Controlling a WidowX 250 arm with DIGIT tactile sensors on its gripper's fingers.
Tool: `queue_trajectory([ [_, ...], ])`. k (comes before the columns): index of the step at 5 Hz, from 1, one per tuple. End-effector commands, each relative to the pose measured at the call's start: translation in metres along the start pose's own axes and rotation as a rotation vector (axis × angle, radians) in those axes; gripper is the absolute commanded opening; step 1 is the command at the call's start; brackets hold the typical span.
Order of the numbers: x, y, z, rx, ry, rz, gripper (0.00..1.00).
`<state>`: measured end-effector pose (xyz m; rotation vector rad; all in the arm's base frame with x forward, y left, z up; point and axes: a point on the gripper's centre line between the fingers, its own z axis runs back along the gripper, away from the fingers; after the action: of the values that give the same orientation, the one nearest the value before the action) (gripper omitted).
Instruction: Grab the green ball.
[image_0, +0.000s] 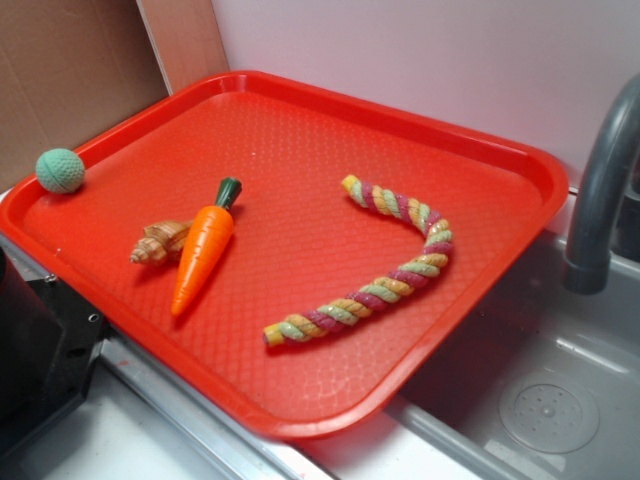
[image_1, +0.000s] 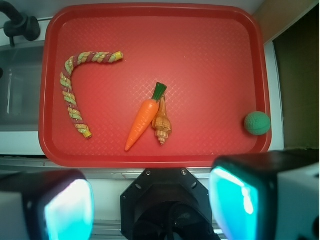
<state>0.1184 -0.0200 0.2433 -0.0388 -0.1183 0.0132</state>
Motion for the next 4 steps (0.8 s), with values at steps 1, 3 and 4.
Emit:
queue_trajectory([
  [1, 0.000, 0.000, 0.000, 0.000, 0.000, 0.000, 1.00],
  [3, 0.022, 0.085, -0.090, 0.080, 0.012, 0.479, 1.00],
  [4, 0.019, 0.119, -0.109, 0.074, -0.115, 0.726, 1.00],
])
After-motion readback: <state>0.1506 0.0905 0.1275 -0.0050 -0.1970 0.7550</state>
